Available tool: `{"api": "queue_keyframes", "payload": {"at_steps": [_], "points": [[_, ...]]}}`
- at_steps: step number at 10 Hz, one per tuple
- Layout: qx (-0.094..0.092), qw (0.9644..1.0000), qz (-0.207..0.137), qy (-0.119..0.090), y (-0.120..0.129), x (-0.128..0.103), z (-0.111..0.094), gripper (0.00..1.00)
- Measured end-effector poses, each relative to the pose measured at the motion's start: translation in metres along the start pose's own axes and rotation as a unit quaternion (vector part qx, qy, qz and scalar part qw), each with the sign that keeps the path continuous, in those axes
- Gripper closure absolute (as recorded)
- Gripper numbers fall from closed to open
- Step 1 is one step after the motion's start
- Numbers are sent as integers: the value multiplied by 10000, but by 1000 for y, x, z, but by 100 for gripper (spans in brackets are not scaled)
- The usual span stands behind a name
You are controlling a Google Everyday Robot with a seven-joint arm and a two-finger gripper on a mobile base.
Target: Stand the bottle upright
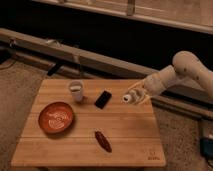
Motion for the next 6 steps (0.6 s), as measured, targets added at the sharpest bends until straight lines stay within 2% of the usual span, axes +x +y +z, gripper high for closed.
{"api": "queue_keyframes", "payload": {"at_steps": [3, 6], "points": [[102, 9997, 146, -159, -3, -11, 5, 100], [252, 9974, 233, -628, -8, -19, 12, 100]]}}
